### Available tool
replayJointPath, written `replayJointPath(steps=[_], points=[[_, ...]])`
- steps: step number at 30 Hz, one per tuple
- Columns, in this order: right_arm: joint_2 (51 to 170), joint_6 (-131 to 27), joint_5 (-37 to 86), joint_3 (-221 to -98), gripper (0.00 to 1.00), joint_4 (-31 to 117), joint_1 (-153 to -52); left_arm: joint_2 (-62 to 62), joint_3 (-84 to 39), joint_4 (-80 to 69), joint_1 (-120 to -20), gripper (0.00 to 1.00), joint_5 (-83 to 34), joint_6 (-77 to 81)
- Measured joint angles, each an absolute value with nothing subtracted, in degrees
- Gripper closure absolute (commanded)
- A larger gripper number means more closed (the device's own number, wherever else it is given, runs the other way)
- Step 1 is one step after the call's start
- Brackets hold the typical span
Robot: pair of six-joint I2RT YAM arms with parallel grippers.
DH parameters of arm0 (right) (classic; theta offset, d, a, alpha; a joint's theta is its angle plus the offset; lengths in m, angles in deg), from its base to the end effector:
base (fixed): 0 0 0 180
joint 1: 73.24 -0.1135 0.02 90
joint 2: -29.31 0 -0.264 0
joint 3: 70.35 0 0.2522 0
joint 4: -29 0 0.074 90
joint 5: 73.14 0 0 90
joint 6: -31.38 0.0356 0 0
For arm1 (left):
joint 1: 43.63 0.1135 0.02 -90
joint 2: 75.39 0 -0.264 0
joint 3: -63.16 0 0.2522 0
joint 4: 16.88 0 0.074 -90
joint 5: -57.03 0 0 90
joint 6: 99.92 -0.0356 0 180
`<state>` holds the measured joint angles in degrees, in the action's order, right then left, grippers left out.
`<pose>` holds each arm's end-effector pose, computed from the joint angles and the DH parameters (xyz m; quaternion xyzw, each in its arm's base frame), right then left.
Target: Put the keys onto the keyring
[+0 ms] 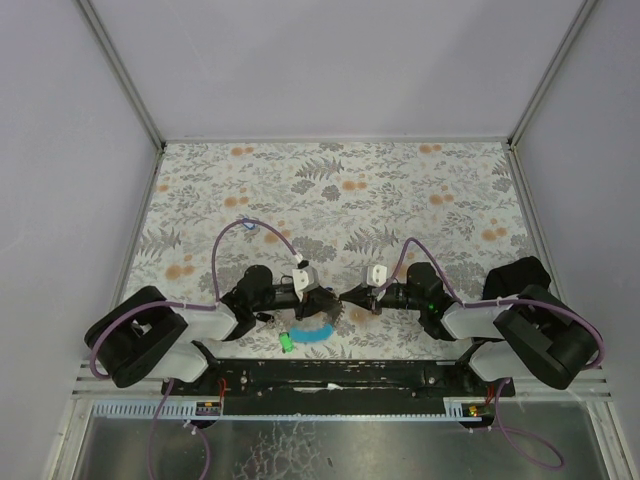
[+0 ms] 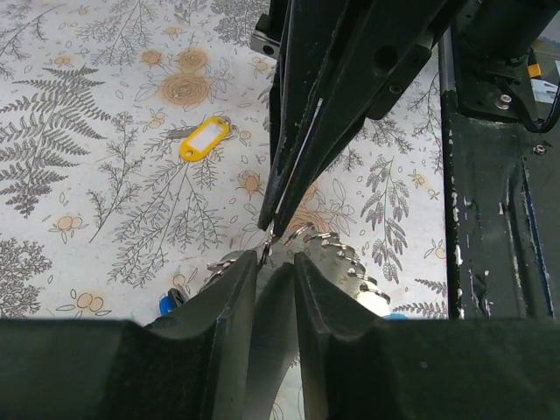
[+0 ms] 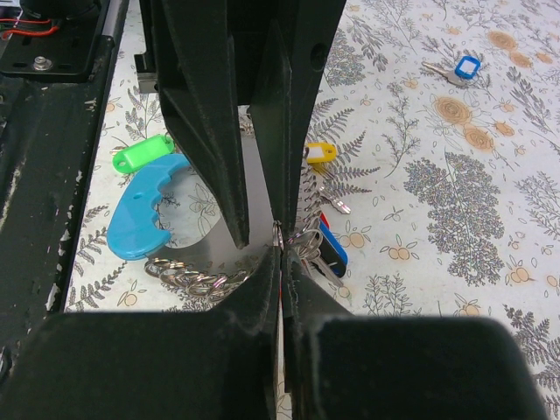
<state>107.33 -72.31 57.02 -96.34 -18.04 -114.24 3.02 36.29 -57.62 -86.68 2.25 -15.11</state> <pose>0.1519 0.1624 0.1641 -0.5241 0.5085 0.3958 0.5569 0.1505 -0.1686 0.1553 0.4761 0.5915 -0.4176 0.4991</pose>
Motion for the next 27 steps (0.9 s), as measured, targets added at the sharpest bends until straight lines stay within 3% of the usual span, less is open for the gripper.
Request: replayJointPath(steps=[16,22,27], points=[[107.98,-71.64,58.36,-96.34,1.0,-18.45,-114.24,3.26,35.96,-57.86,-86.66,0.87,2.82,-15.31],[108.05,-71.59,58.51,-96.34,1.0,-18.45,-114.24,3.83,35.29,-57.84,-86.66,1.0,3.3,-15.48],[108.03,-71.31,58.4,-96.34,0.98,-18.41,-114.24,4.05,35.18,-57.66,-86.66,1.0,4.18,-16.16]])
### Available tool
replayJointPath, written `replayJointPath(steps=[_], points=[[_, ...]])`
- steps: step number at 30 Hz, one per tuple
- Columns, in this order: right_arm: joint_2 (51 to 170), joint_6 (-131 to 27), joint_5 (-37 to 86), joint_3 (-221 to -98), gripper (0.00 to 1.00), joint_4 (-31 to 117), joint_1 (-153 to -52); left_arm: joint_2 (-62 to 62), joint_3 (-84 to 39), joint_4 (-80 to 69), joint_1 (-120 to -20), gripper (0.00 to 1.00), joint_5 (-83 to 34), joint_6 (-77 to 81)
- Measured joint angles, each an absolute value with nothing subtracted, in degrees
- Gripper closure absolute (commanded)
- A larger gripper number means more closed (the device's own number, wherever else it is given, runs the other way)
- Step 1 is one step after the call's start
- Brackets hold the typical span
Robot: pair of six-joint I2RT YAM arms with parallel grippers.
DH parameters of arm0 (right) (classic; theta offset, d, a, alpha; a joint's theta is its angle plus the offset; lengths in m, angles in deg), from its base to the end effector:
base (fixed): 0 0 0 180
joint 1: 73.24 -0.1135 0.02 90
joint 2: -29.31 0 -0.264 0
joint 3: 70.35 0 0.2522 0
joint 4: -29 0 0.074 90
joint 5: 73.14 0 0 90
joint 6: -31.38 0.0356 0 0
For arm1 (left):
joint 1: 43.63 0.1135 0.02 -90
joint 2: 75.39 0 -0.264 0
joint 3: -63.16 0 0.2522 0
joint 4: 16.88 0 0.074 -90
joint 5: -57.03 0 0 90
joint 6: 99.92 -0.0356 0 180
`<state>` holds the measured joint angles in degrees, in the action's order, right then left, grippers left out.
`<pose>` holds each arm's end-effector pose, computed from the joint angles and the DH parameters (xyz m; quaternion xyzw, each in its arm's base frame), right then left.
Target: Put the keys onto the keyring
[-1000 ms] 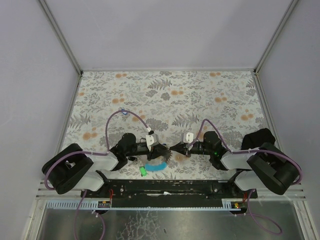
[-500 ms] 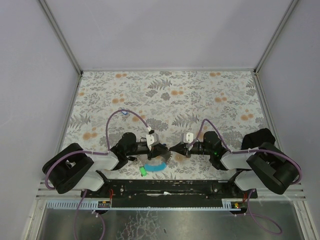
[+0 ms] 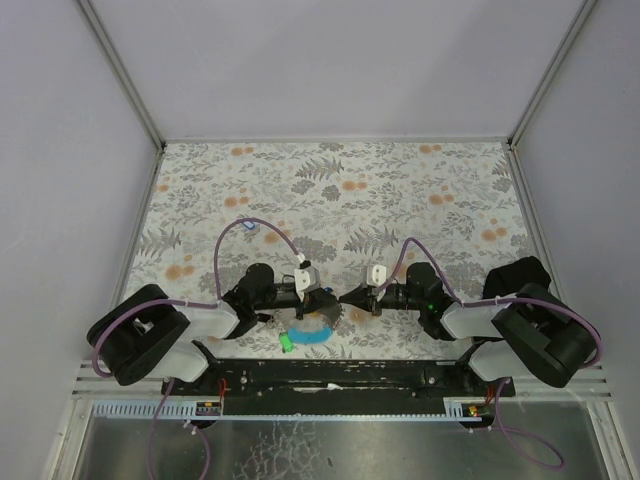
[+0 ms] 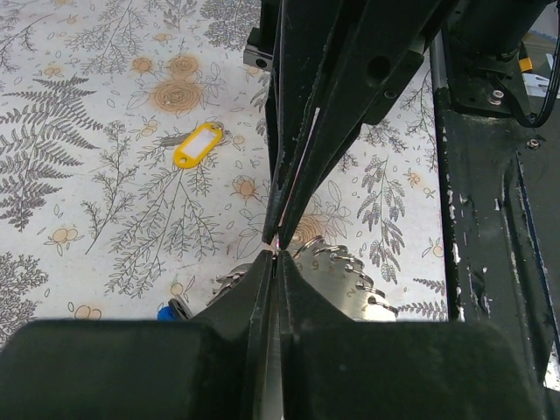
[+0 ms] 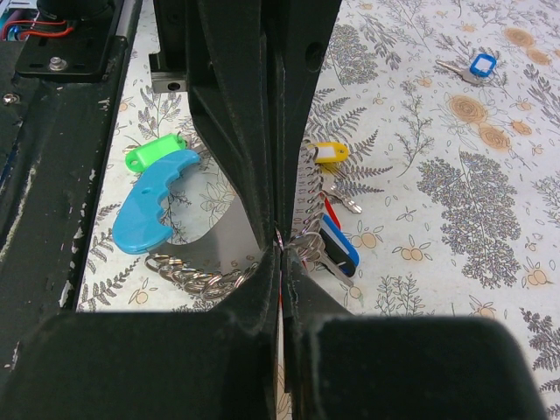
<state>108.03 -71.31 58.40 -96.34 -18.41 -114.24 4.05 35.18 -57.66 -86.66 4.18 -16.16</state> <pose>0.1515 0.1630 0.1624 -0.5252 0.5088 0.4082 0.5465 0.1530 -0.1722 0.1568 0.4890 0.5786 -0.4236 0.4967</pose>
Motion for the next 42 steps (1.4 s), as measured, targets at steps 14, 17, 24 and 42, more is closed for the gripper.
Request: replayJointPath(steps=[14,17,24,42], points=[[93.97,-64.36,45.63,-101.26,0.61,2.51,-114.24,1.23,34.08,-50.87,-86.66,1.0,3.04,-20.51],[92.84,-60.27,36.96,-107.29,0.6,14.86,-114.24,1.14,33.73,-49.05,-86.72,1.0,2.58,-21.34],[93.95,-49.39,19.06,-117.56,0.59,38.66,-114.24,1.51,32.68,-46.93,-86.77,1.0,1.05,-22.02],[102.15,-35.31,4.3,-121.52,0.57,58.62,-114.24,2.56,31.48,-45.93,-86.77,1.0,-0.04,-22.0]])
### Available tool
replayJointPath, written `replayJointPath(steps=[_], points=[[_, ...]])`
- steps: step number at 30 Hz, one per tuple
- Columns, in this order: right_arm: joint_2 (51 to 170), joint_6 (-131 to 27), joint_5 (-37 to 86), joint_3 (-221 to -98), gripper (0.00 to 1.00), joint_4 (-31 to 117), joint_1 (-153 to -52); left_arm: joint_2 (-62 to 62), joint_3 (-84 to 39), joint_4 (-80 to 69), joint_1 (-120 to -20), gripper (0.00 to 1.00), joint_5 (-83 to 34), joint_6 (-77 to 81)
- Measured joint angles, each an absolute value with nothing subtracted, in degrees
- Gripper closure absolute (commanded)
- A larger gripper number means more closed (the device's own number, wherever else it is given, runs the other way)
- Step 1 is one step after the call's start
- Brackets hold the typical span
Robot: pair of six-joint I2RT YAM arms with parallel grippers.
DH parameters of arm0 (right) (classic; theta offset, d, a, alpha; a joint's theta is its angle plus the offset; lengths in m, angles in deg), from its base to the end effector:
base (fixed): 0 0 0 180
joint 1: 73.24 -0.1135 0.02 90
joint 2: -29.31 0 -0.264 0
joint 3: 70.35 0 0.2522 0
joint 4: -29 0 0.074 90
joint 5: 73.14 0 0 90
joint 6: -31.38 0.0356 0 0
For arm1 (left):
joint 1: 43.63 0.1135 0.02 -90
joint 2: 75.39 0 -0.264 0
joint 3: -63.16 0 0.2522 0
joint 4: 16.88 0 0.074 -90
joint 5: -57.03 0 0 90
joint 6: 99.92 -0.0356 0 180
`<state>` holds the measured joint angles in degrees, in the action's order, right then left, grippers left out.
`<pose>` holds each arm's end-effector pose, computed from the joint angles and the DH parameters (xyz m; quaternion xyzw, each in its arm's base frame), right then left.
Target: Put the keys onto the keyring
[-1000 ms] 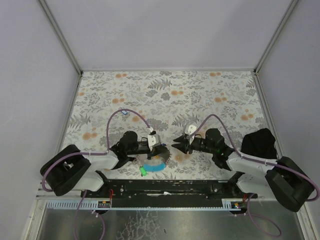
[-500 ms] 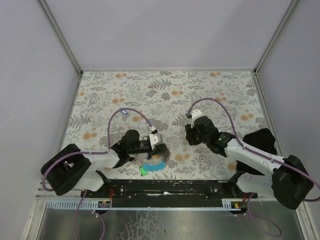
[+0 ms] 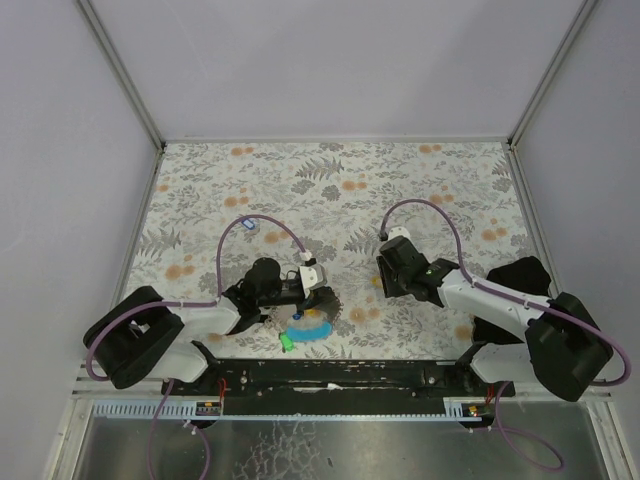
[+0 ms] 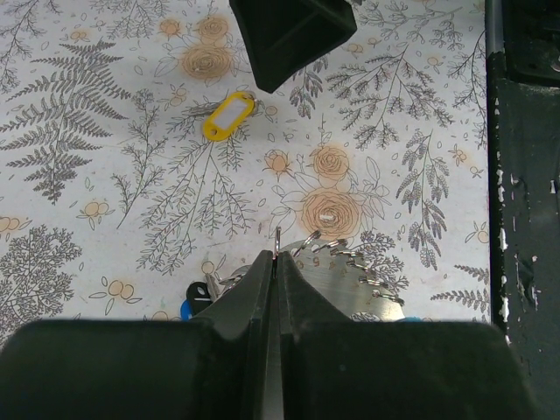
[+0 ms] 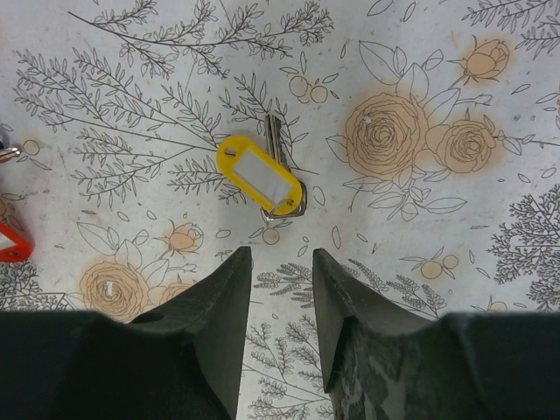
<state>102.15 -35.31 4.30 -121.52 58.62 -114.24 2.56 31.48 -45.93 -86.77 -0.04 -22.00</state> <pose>0.1896 0.1546 0.1878 -0.1084 0.9322 0.0880 0.3338 0.1608 -0.1772 0.1587 0.5068 0.6061 -0.3722 0.4871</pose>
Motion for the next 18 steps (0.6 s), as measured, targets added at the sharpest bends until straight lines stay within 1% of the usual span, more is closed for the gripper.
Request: replayJointPath(steps=[7,14,18], points=[[105.82,-35.27,4.33,-121.85,0.54,57.35,-114.21,2.56,31.48,-45.91,-86.77,1.0,-0.04,-22.0],[111.46,-37.52,4.43,-127.77,0.55,55.75,-113.43,2.56,31.46,-45.91,-86.77,1.0,-0.04,-22.0],[115.61,-40.42,4.67,-131.38,0.5,55.88,-112.81,2.56,31.46,-45.91,-86.77,1.0,-0.04,-22.0]])
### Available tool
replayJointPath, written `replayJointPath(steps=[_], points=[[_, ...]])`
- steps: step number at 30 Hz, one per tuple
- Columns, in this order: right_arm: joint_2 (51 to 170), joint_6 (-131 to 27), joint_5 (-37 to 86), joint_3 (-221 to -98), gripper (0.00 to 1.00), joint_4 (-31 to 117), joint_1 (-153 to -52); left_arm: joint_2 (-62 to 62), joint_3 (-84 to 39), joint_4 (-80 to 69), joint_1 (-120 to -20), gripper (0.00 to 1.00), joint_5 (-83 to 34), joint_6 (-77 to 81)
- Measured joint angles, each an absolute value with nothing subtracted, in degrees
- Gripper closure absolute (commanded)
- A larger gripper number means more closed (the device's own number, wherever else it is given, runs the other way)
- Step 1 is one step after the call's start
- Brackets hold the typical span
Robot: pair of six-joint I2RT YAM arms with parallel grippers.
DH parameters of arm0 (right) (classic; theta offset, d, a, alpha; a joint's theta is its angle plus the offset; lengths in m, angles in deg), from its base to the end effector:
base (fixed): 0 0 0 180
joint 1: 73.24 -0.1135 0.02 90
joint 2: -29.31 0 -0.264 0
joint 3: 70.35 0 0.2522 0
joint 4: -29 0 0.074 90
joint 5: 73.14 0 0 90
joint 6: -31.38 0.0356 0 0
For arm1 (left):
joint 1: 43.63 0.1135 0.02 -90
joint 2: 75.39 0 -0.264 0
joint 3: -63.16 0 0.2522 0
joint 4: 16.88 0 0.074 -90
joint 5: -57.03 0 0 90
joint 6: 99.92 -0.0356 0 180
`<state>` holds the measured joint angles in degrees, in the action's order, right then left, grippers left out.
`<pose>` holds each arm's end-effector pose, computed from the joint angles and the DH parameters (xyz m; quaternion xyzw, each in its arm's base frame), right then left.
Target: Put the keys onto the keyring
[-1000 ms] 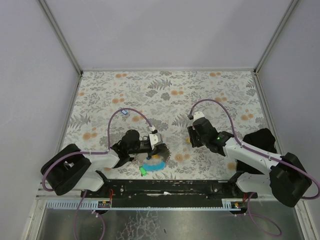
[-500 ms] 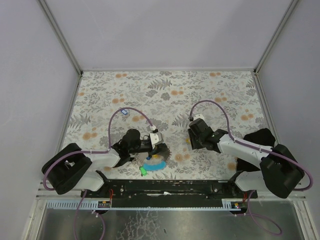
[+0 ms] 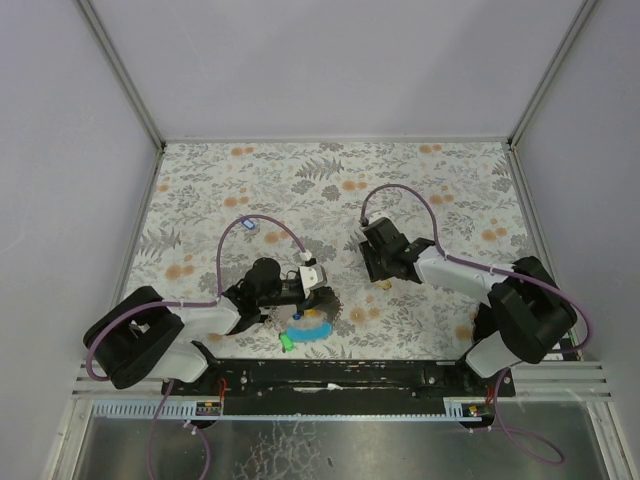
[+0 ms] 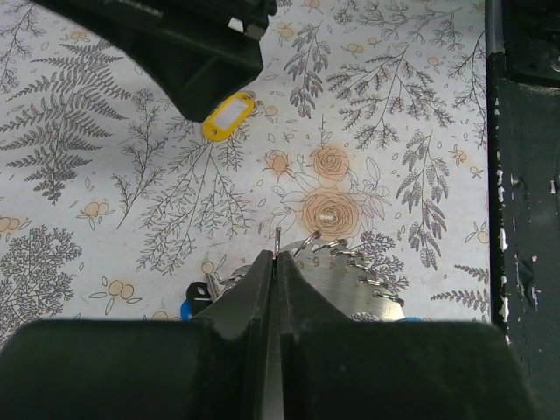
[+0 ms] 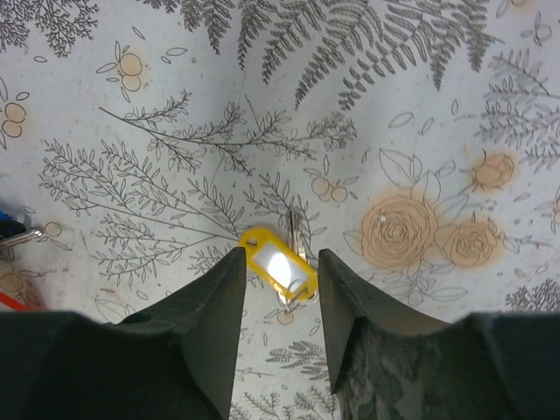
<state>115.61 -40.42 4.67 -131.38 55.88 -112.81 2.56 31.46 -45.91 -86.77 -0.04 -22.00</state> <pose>0.2343 0.1839 0.1834 -0.1406 0.9307 0.0678 0.3309 0.1608 -0.1772 0.1587 0.5068 0.6061 -0.3722 0.4871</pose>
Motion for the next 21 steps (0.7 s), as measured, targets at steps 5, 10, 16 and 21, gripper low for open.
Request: replayJointPath(steps=[5,10,16,21], points=[[118.71,-44.49,7.69,-133.58,0.45,57.15,-112.73,2.56,31.48,-45.91,-86.77,1.0,-0.04,-22.0],[121.12,-47.05,8.89,-134.74,0.43,59.95,-112.73,2.56,31.48,-45.91,-86.77,1.0,-0.11,-21.97],[123.28,-47.97,8.13,-135.92,0.43,61.79,-112.71,2.56,31.48,-45.91,-86.79,1.0,-0.41,-21.97],[124.05,-46.41,5.83,-136.75,0.44,62.75,-112.2,2.54,31.48,-45.91,-86.79,1.0,-0.44,-21.93]])
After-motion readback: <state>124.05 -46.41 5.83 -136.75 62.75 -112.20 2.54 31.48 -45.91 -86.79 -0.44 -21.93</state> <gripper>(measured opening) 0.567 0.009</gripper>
